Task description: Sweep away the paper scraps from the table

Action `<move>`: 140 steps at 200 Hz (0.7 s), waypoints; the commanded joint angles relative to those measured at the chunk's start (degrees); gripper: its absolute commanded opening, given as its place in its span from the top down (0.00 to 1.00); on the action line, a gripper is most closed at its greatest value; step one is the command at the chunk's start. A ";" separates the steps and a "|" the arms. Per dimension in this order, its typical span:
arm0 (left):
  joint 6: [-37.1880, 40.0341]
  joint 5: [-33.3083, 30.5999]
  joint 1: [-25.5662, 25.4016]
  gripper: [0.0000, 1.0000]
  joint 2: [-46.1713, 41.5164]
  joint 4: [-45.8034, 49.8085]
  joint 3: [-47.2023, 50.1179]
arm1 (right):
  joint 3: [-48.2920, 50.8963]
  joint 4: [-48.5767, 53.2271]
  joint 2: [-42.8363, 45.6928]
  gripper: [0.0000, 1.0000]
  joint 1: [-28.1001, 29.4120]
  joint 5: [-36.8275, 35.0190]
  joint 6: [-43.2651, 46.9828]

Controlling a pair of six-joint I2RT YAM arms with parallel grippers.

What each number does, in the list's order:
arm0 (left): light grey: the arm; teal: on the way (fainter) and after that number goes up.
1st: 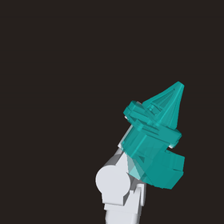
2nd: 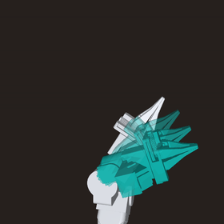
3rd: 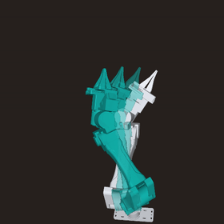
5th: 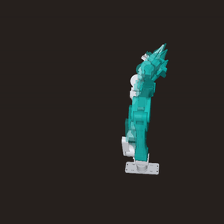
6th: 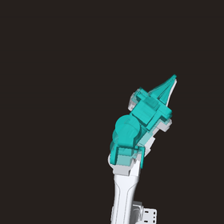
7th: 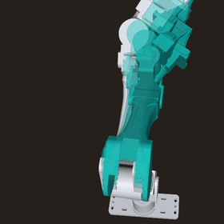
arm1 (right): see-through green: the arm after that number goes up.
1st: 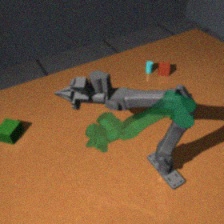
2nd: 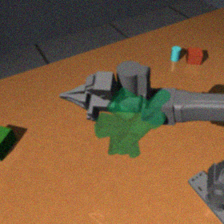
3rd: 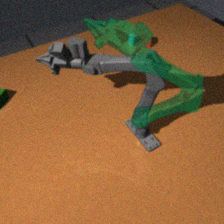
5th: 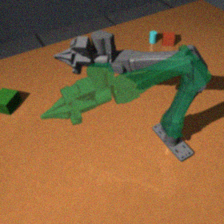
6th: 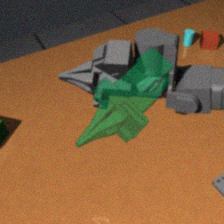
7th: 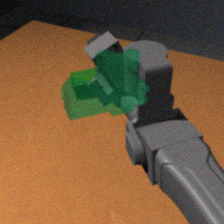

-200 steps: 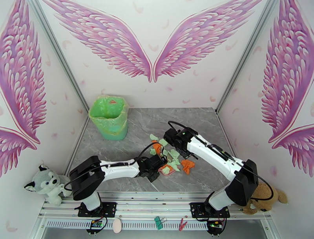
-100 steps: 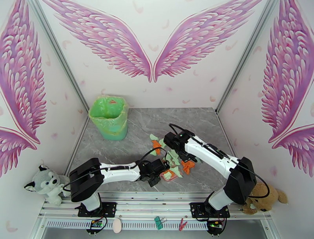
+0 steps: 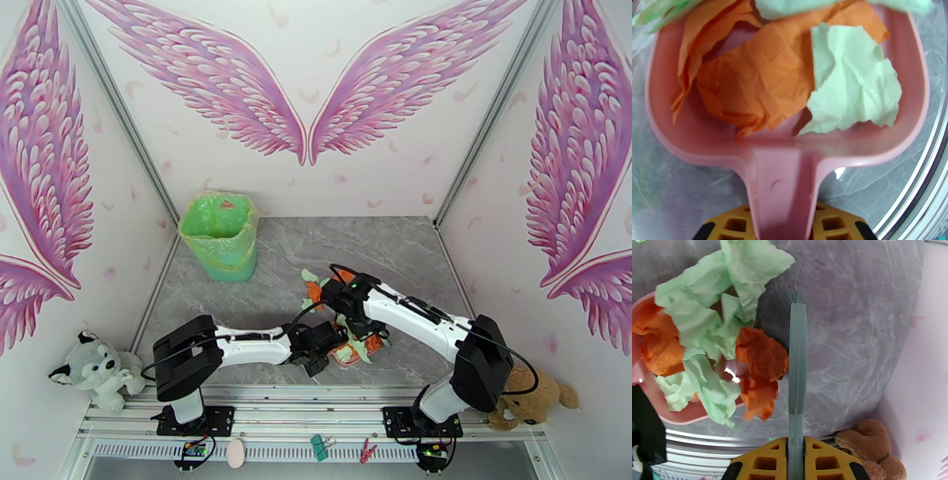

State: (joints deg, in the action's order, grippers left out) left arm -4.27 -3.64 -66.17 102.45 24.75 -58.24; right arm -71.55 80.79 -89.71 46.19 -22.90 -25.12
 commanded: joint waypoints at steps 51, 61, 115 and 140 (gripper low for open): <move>0.21 2.89 -0.52 1.00 3.45 2.16 -3.02 | -1.66 -2.79 3.58 1.00 2.95 4.66 -1.43; 0.10 2.94 -0.46 1.00 3.05 1.82 -2.72 | -1.86 -2.92 4.21 1.00 3.03 5.15 -1.34; 0.07 3.55 -0.26 1.00 2.22 1.44 -2.71 | -2.71 -2.52 7.56 1.00 3.04 6.45 -0.52; 0.07 3.09 0.03 1.00 1.19 1.05 -2.41 | -4.54 0.43 8.81 1.00 3.01 3.85 -0.36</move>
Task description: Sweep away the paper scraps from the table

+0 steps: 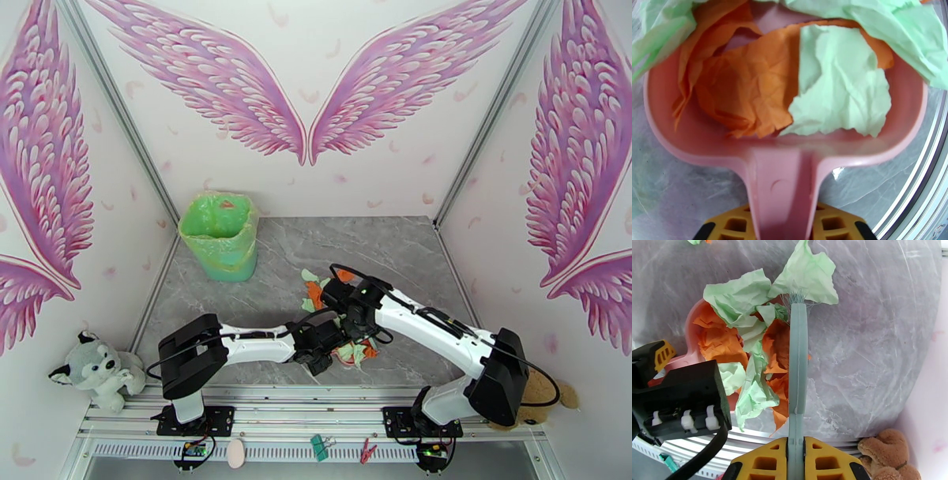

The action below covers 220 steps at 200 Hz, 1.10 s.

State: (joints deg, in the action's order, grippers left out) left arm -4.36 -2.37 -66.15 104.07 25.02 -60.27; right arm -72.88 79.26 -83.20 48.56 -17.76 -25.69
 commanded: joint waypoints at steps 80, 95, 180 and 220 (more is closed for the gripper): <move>0.18 1.71 4.57 1.00 -6.00 -2.61 0.61 | -13.70 9.73 6.19 1.00 0.56 -8.29 0.03; 0.75 1.34 5.19 1.00 -6.58 -1.70 -0.63 | -14.61 11.50 7.02 1.00 0.44 -11.24 -0.54; 5.95 -2.83 9.39 1.00 -11.11 16.04 -12.27 | -7.31 9.64 14.42 1.00 -7.10 -12.61 1.91; 8.34 -4.00 14.26 1.00 -14.68 24.10 -17.58 | -3.41 5.37 16.58 1.00 -8.65 -9.70 3.37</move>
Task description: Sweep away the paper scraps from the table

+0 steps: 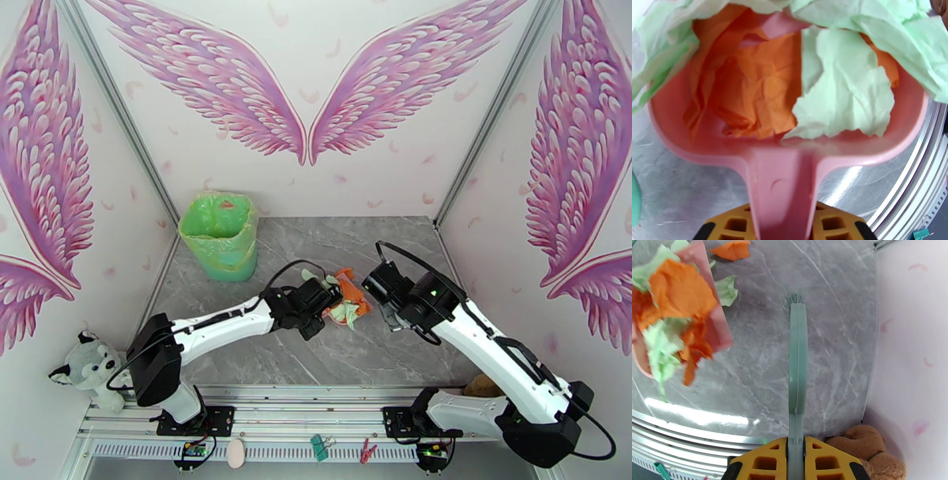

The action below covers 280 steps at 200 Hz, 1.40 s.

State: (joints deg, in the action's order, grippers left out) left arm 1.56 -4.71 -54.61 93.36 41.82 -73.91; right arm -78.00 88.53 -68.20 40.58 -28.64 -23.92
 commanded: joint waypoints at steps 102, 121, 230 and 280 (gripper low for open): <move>8.51 -5.40 20.57 1.00 -8.95 22.41 -18.97 | 8.19 -14.13 0.29 1.00 -0.76 8.48 4.98; 9.83 -6.34 24.81 1.00 -8.48 24.74 -23.04 | 9.06 -15.39 -0.12 1.00 -0.72 9.02 5.56; 16.91 -25.71 45.38 1.00 3.21 36.02 -43.51 | 11.75 -20.81 -0.80 1.00 -0.76 12.65 8.17; 19.68 -36.88 47.26 1.00 11.81 33.89 -45.54 | 11.59 -20.84 0.42 1.00 -0.76 13.83 9.24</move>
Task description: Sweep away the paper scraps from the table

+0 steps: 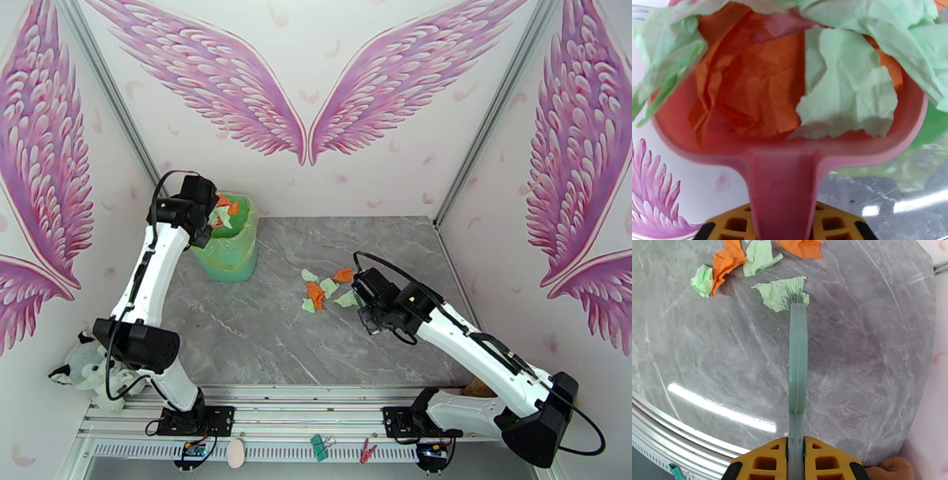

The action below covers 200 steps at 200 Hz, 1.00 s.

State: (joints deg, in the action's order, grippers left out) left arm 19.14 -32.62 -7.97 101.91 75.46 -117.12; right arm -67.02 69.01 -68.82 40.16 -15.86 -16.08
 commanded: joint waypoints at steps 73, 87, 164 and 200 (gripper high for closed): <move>14.02 -26.95 -5.17 1.00 5.16 -12.70 5.26 | 1.18 -2.45 4.25 1.00 -0.26 2.84 2.08; 16.86 -28.68 -5.29 1.00 4.34 -15.44 6.73 | 1.37 -2.98 4.61 1.00 -0.26 3.43 2.42; 35.44 -38.62 -7.32 1.00 -3.03 -36.66 18.33 | 1.81 -4.21 6.88 1.00 -0.30 5.24 3.33; 28.94 -34.49 -7.24 1.00 -6.50 -31.35 15.61 | 1.94 -4.39 7.30 1.00 -0.32 4.71 3.35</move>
State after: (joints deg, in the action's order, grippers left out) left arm 50.54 -67.72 -15.18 100.42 43.88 -99.61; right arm -65.56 66.15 -62.76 40.16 -11.31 -13.41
